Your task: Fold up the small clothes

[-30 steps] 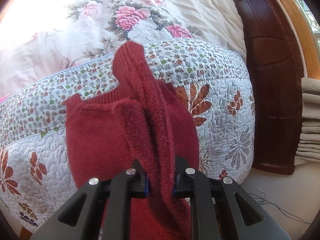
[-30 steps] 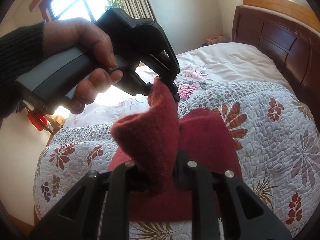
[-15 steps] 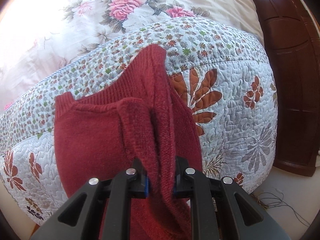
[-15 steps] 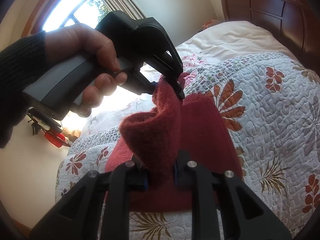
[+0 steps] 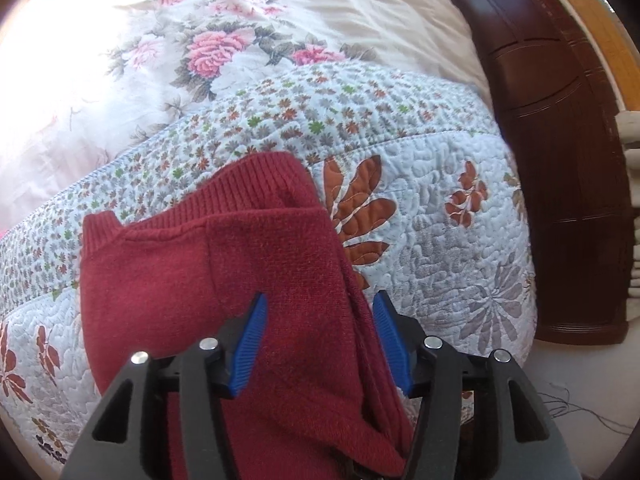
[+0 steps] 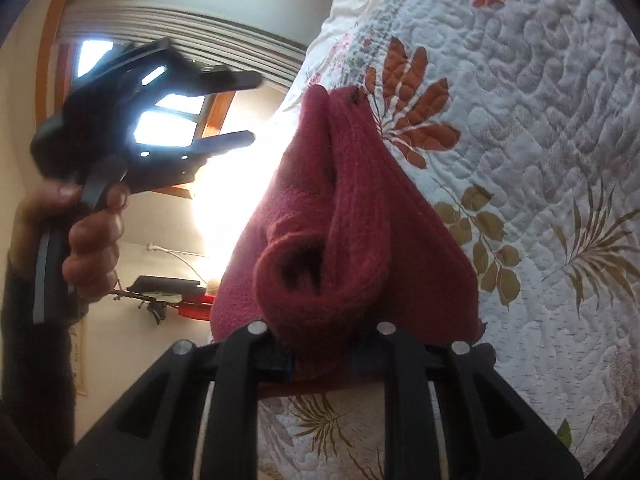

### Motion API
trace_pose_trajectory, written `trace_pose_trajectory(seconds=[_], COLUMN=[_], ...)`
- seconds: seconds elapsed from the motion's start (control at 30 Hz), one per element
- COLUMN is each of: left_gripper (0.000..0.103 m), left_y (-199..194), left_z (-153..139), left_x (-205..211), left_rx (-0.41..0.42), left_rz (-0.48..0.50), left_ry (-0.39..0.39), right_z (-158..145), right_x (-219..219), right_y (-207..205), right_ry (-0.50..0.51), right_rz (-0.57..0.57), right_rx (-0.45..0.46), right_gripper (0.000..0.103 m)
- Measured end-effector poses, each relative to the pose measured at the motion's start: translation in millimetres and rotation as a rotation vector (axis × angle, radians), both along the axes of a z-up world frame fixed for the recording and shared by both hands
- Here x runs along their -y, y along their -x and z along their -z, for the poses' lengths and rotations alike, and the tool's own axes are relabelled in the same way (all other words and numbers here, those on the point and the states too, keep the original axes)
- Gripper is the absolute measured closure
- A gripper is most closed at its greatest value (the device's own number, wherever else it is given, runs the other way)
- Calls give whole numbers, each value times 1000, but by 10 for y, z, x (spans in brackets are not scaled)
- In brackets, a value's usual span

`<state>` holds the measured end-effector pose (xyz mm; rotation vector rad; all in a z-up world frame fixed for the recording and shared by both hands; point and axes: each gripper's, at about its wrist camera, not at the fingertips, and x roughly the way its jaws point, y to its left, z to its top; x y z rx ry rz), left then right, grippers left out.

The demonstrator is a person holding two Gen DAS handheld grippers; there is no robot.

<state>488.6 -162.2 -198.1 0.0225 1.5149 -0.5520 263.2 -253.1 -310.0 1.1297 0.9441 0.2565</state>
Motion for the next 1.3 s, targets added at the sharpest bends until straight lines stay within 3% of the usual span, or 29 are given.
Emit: trace_pose_trajectory(seconds=[0.07,0.1,0.23,0.3,0.4,0.5,0.63,0.77,0.83,0.93,1.07,1.13,1.23,1.3], left_gripper=[33,32,31,32,33,33,32,31,31,31,31,32,69,81], left_y=[150,242,662,886,1217,1528,1946,2279,2328,2394,2461,2514,2478,2434], left_z=[-256,-358,-603,-667,-615,-478,-334,-75,76,280,613,680,665,605], left_x=[-214,-334,-905,-1217,-1612,-1739,-1523,-1158,-1021,-851,-708,-690,-721,-746], left_rx=[83,117,205,250,252,252,328,488,567,653,737,774,759,764], left_rz=[15,25,46,22,-15,14,181,372,415,486,615,665,668,656], left_ry=[54,69,145,186,269,275,136,-156,-273,-384,-575,-613,-610,-592], right_z=[140,141,-79,-278,-563,-686,-617,-552,-568,-576,-455,-322,-99,-37], right_x=[101,153,335,406,471,370,114,55,128,272,441,439,379,338], right_y=[32,57,114,98,63,-37,-193,-240,-225,-143,97,175,172,131], right_ry=[-113,-124,-86,-11,137,226,315,342,309,249,91,-5,-106,-137], right_rz=[-9,-15,-111,-178,-274,-397,-577,-621,-586,-507,-362,-314,-264,-249], right_rx=[-16,-8,69,113,176,202,186,162,161,130,92,72,29,25], right_gripper=[68,64,61,61,56,54,54,54,48,43,38,36,36,35])
